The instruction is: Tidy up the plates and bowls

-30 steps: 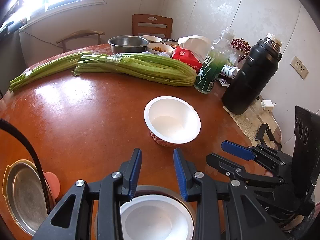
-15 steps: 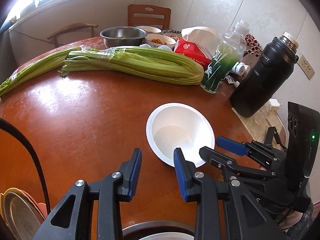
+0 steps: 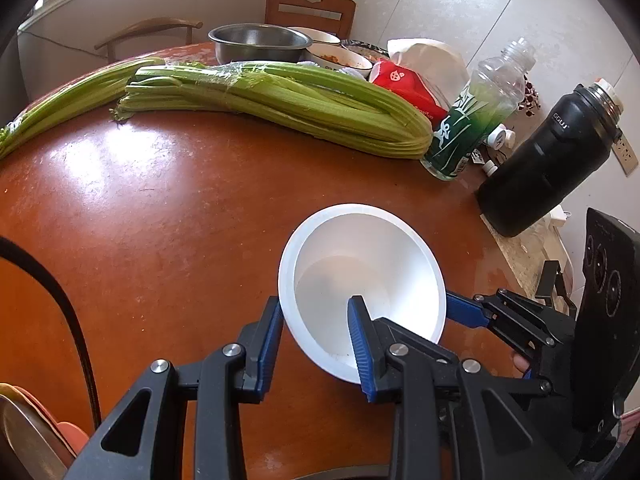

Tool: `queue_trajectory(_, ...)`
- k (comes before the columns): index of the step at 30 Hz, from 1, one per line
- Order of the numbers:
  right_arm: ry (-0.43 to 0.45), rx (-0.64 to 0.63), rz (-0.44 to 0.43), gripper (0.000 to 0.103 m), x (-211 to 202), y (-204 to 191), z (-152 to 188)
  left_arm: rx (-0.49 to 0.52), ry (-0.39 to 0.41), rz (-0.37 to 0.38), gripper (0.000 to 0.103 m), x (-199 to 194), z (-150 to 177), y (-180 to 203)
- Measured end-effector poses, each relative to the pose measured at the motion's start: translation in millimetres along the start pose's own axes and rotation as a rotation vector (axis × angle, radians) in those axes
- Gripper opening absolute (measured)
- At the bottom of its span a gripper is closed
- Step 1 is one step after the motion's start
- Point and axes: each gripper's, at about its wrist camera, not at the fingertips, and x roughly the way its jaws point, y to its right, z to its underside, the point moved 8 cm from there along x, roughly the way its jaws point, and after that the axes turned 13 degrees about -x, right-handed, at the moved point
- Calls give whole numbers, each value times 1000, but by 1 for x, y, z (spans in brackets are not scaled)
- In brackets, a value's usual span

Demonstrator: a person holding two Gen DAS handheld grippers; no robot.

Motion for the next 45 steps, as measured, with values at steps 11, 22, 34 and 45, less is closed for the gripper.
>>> queue_trajectory(11,-5,-28,-30,51,5,-24,-1,-65,-30,-12,35,8,0,-20)
queue_trajectory(22,4,-29,-44,51,-3,-32,-1,-46,11,-21,40,-7,3,-16)
queue_trajectory(34,47,-49,-33,51,-28,-45,-3,-24,67,-22,40,-34,11,-10)
queue_trajectory(45,96,-84,-29,51,-59,-63,0,-5,127,-26,40,-70,24,-2)
